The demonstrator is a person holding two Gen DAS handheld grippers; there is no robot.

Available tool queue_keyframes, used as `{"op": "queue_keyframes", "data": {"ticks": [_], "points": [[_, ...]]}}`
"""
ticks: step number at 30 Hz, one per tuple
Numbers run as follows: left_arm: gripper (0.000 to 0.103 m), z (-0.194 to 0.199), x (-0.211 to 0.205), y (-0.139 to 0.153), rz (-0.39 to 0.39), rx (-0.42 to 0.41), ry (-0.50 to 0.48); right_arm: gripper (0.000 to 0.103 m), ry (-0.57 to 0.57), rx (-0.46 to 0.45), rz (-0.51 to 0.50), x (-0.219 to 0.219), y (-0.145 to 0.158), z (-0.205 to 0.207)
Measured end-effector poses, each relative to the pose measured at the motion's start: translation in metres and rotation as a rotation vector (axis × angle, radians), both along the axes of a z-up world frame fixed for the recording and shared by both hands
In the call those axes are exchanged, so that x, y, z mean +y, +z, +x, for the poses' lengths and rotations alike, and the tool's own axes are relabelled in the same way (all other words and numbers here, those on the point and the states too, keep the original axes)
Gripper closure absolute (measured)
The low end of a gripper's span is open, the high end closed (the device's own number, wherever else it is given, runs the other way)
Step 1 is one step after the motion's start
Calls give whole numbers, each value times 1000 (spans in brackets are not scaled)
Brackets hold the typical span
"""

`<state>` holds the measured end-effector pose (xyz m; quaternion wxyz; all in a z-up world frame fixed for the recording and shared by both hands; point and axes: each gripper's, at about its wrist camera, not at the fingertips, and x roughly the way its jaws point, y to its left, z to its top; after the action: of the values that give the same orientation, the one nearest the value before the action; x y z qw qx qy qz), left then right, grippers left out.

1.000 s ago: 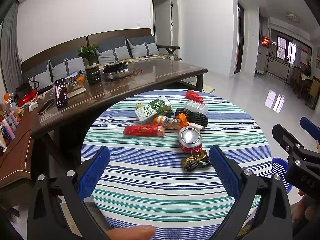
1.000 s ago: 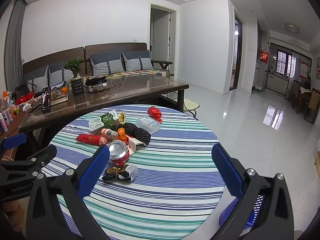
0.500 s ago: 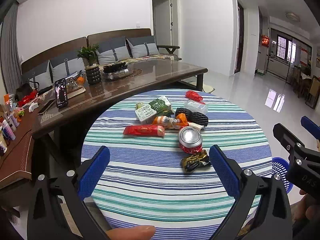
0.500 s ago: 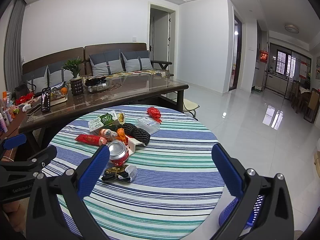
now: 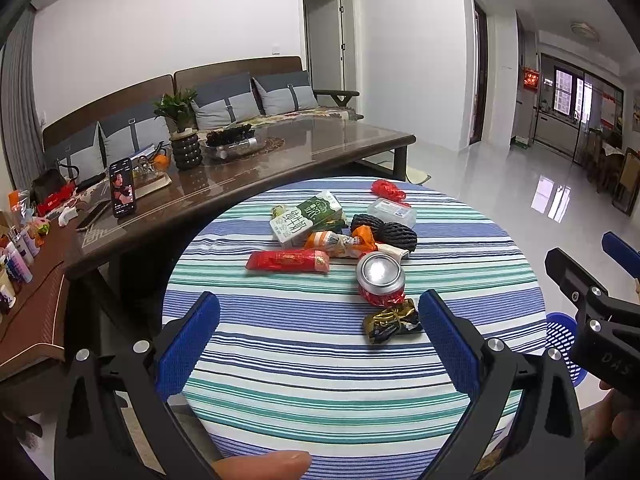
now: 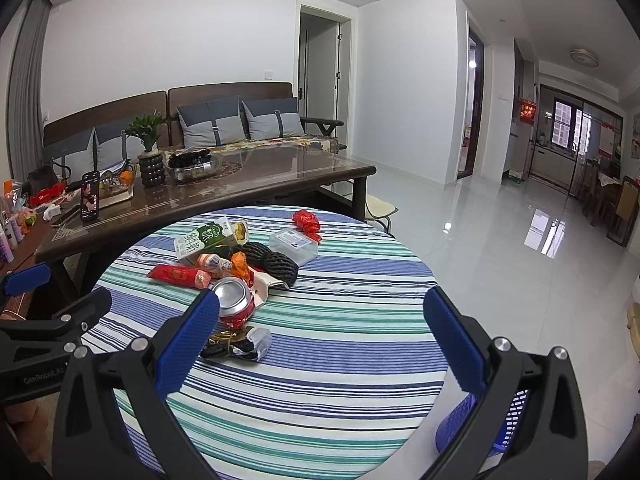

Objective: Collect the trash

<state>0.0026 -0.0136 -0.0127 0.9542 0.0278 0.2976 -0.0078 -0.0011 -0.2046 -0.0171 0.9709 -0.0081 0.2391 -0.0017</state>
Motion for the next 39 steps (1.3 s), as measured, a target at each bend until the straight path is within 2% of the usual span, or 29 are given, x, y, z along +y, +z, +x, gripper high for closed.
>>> {"op": "queue_keyframes", "data": {"ticks": [39], "points": [[5, 5, -3, -8, 13, -6, -9, 5, -15, 15, 0, -6, -5, 1]]}}
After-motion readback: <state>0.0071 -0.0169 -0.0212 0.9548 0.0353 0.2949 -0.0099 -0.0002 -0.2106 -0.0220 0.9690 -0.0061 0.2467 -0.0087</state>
